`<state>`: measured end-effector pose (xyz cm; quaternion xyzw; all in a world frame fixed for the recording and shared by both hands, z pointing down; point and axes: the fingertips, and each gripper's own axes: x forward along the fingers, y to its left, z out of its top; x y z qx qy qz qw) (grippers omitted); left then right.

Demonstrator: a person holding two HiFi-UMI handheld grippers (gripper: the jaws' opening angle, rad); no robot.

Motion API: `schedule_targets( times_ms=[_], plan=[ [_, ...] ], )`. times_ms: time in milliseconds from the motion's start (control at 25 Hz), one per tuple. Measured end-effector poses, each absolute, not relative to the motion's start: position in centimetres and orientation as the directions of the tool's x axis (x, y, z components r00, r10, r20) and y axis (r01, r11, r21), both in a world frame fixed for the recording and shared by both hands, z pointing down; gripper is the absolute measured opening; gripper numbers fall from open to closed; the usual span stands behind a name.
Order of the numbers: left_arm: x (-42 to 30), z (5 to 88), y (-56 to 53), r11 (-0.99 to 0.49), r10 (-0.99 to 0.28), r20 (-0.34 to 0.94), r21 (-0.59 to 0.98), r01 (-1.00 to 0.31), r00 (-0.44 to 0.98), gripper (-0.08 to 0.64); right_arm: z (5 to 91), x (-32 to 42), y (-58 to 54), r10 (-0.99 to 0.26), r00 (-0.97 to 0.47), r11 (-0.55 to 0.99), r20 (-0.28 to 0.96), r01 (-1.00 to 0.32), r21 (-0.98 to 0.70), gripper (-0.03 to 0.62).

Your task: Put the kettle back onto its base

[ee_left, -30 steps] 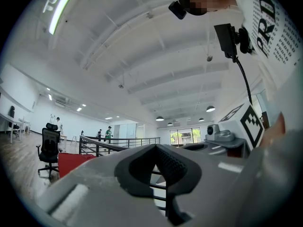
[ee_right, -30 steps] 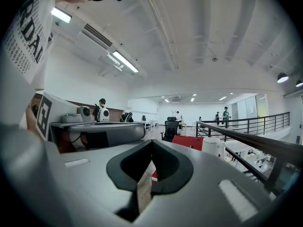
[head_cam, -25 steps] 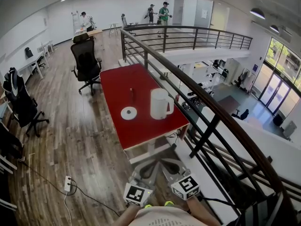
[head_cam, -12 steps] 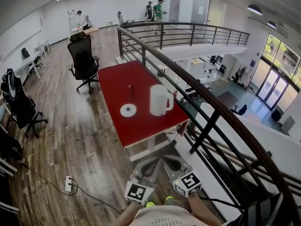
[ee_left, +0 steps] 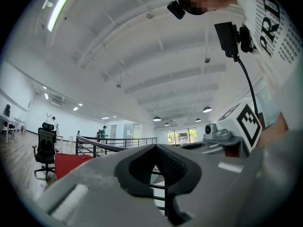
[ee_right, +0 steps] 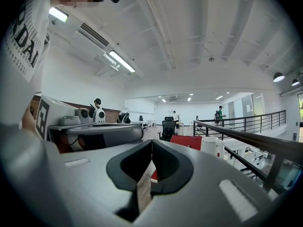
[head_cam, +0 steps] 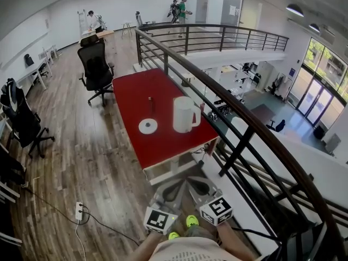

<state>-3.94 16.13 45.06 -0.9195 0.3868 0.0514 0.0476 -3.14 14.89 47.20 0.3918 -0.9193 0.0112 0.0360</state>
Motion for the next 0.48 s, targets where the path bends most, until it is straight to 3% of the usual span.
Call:
schedule_targets(
  times_ms=[480],
  plan=[
    [-3.0,43.9,13.7,-0.677,-0.723,-0.150,-0.043,-0.735,0.675,-0.002,46.6,-2.3,12.5,-0.700,-0.710,0.712,0.075,-0.702,0.011,0.009]
  ],
)
